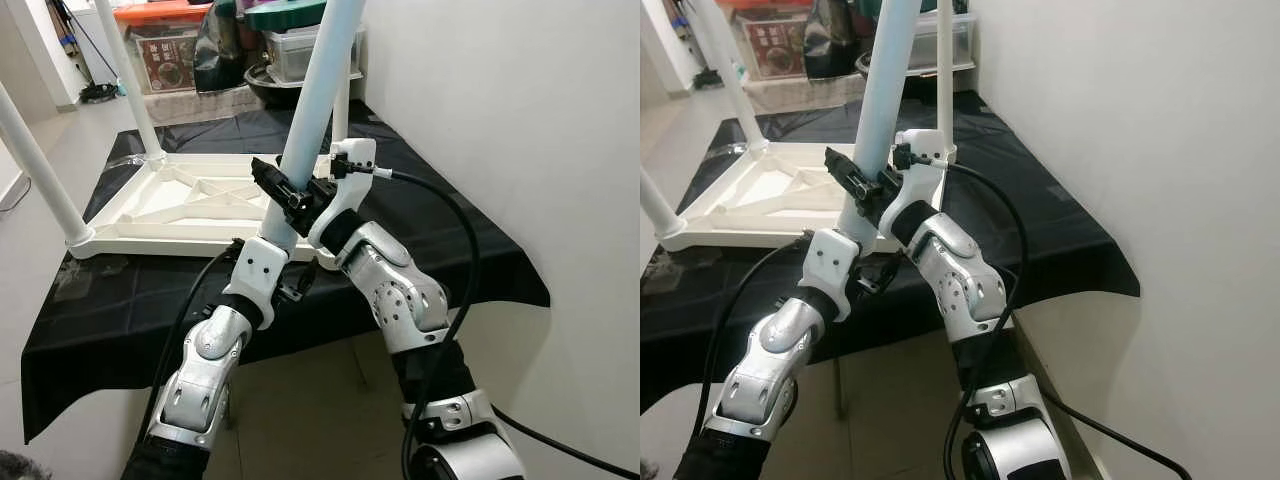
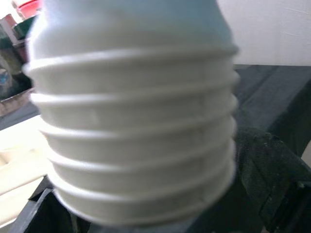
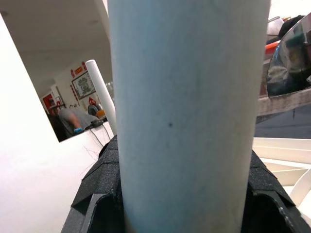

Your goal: Building children table

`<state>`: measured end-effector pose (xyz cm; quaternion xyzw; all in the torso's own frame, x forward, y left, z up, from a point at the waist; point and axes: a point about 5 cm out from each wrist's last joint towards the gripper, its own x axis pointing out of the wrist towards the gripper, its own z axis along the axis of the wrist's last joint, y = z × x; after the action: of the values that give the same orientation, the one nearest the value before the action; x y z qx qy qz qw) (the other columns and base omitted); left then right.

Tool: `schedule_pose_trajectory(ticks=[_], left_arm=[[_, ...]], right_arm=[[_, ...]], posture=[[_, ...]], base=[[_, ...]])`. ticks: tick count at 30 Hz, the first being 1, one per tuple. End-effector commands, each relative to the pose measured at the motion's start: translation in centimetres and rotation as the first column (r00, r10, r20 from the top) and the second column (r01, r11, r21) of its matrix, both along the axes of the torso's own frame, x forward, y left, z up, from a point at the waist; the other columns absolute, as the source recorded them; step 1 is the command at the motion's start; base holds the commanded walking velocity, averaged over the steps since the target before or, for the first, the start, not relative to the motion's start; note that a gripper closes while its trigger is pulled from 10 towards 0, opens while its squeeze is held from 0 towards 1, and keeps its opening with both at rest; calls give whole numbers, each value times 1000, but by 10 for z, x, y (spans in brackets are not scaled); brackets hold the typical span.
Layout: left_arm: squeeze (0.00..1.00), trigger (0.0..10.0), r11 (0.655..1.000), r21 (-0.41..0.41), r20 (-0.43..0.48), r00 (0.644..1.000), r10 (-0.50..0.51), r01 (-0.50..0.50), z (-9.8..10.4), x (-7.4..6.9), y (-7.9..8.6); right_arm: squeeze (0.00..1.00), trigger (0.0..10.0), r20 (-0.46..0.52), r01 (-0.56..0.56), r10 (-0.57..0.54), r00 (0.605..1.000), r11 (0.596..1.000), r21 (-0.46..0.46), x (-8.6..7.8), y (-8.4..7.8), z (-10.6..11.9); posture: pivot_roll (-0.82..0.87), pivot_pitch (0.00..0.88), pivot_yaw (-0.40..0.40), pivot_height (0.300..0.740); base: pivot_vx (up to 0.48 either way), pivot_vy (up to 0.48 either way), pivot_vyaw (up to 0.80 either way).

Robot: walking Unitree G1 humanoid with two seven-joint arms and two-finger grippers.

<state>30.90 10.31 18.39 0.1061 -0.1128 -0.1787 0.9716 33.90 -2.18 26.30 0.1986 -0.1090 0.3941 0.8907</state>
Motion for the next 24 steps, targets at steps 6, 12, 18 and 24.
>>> schedule_pose_trajectory(ticks=[6,12,18,24], left_arm=[[0,10000,1000,-11,25,999,-23,24,7,0,-2],[0,10000,997,-21,20,997,-69,69,6,-3,-13],[0,10000,998,-20,16,998,-59,60,4,-2,-12],[0,10000,999,-17,20,999,-47,47,6,0,-9]], right_arm=[[0,0,-101,-19,22,995,999,33,-9,11,-31],[0,0,-106,-16,19,994,999,31,-9,11,-33],[0,0,-106,-24,27,994,999,29,-10,12,-34],[0,0,-111,-34,36,993,999,20,-13,13,-37]], posture=[[-44,34,13,734],[-42,28,18,734],[-45,24,18,734],[-45,24,18,734]], base=[[0,0,0],[0,0,0],[0,0,0],[0,0,0]])
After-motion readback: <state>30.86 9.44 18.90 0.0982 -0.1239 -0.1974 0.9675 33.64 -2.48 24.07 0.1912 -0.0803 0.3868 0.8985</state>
